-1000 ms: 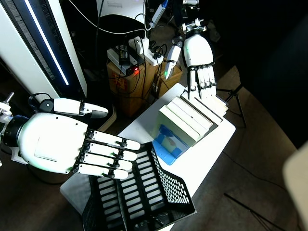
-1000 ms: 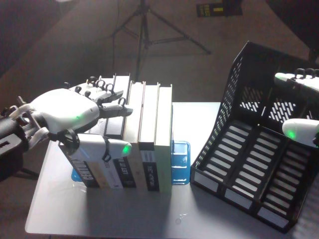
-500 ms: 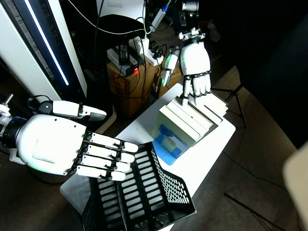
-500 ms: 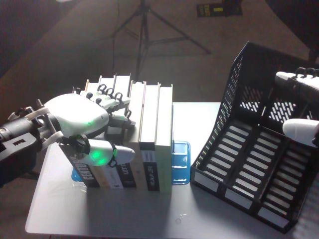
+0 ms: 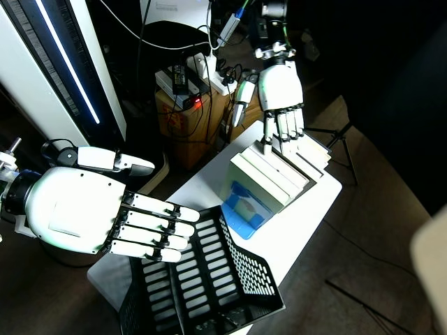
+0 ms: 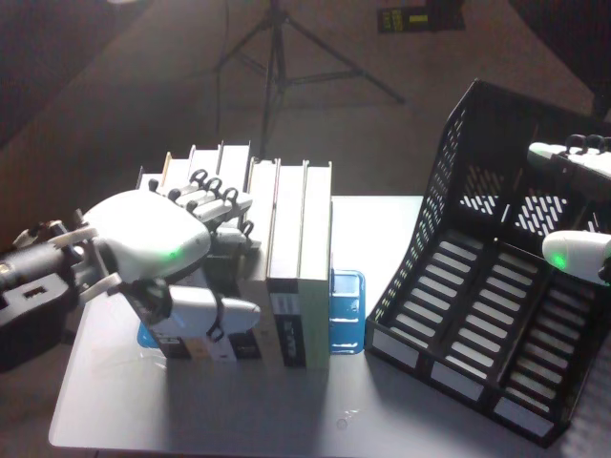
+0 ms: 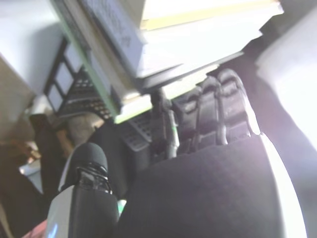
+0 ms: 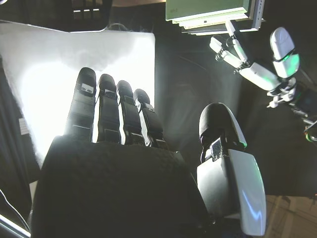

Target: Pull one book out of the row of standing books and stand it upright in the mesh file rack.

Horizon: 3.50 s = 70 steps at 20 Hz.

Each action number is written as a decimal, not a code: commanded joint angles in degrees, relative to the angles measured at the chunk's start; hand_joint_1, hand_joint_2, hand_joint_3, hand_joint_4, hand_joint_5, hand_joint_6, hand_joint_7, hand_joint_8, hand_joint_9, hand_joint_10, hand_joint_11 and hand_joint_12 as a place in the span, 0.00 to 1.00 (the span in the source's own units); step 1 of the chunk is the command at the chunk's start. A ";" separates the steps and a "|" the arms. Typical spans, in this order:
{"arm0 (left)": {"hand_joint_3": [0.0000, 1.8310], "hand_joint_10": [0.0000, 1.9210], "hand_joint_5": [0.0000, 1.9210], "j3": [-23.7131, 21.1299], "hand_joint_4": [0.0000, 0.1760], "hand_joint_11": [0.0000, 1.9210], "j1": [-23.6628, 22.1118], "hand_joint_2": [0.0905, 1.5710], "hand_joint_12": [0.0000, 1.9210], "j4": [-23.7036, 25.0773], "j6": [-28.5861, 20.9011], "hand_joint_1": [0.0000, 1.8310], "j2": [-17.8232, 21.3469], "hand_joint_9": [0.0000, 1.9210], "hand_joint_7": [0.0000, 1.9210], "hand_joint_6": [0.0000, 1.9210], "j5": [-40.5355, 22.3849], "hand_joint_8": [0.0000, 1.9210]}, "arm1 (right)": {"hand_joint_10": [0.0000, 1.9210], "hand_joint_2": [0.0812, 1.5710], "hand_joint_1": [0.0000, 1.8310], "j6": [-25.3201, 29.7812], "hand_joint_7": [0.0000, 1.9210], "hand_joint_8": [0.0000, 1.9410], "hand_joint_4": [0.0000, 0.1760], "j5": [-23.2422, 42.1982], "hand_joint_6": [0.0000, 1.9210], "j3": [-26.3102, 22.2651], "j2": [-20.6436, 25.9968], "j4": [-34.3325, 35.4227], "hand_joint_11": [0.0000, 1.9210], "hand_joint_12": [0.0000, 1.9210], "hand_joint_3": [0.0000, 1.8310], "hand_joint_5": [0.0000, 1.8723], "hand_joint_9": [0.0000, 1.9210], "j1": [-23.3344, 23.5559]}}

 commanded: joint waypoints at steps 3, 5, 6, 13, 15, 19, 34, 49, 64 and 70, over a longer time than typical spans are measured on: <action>0.00 0.00 0.29 -1.34 0.43 0.00 1.61 0.72 0.00 0.73 0.87 0.00 0.54 0.00 0.00 0.01 -2.76 0.00 | 0.00 0.85 0.11 0.32 0.00 0.00 0.00 6.59 0.00 0.31 0.26 -0.10 0.00 0.00 0.00 0.00 0.00 0.08; 0.00 0.00 0.28 -2.34 0.44 0.00 2.68 0.72 0.00 0.73 0.78 0.00 1.02 0.00 0.00 0.00 -3.59 0.00 | 0.00 0.84 0.10 0.32 0.00 0.00 0.00 6.59 0.00 0.30 0.26 -0.08 0.00 0.00 0.00 0.00 0.00 -0.01; 0.00 0.00 0.29 -2.89 0.39 0.00 3.23 0.72 0.00 0.73 0.78 0.00 1.33 0.00 0.00 0.01 -4.10 0.00 | 0.00 0.84 0.10 0.32 0.00 0.00 0.00 6.59 0.00 0.30 0.26 -0.07 0.00 0.00 0.00 0.00 0.00 -0.03; 0.00 0.00 0.29 -6.79 0.31 0.00 8.20 0.74 0.00 0.87 -1.68 0.00 3.27 0.00 0.00 0.00 -9.81 0.00 | 0.00 0.84 0.09 0.32 0.00 0.00 0.00 6.59 0.00 0.31 0.26 0.44 0.00 0.00 0.00 0.00 0.00 -0.24; 0.00 0.00 0.29 -7.72 0.31 0.00 8.94 0.73 0.00 1.58 -2.20 0.00 3.54 0.00 0.00 0.00 -10.83 0.00 | 0.00 0.84 0.08 0.32 0.00 0.00 0.00 6.56 0.00 0.31 0.26 0.53 0.00 0.00 0.00 0.00 0.00 -0.30; 0.00 0.00 0.29 -9.33 0.27 0.00 10.88 0.74 0.00 2.89 -4.18 0.00 4.50 0.00 0.00 0.00 -12.50 0.00 | 0.00 0.84 0.07 0.32 0.00 0.00 0.00 6.46 0.00 0.35 0.26 0.68 0.00 0.00 0.00 0.00 0.00 -0.43; 0.01 0.00 0.20 -12.61 0.32 0.00 14.76 0.76 0.00 3.40 -11.34 0.00 8.90 0.00 0.00 0.00 -26.32 0.00 | 0.00 0.84 0.08 0.32 0.00 0.00 0.00 6.17 0.00 0.01 0.29 -0.35 0.00 0.00 0.00 0.00 0.00 -0.54; 0.00 0.00 0.00 -7.52 0.21 0.00 20.81 0.90 0.00 -22.70 -11.02 0.11 12.94 0.00 0.00 0.00 -39.30 0.00 | 0.00 0.70 0.32 0.32 0.00 0.00 0.00 -10.51 0.00 1.26 -4.78 -29.96 0.00 0.00 0.00 0.00 0.00 13.64; 0.00 0.00 0.00 -2.56 0.35 0.00 22.58 0.90 0.00 -29.74 -11.15 0.08 10.62 0.00 0.00 0.00 -32.97 0.00 | 0.00 0.62 0.40 0.32 0.00 0.00 0.00 -24.85 0.00 9.70 -21.34 -60.67 0.00 0.00 0.00 0.00 0.00 25.54; 0.00 0.00 0.00 -1.94 0.36 0.00 23.10 0.89 0.00 -30.85 -11.15 0.09 10.00 0.00 0.00 0.00 -33.10 0.00 | 0.00 0.52 0.60 0.32 0.00 0.00 0.00 -27.73 0.01 11.43 -25.84 -67.91 0.00 0.00 0.00 0.02 0.00 28.09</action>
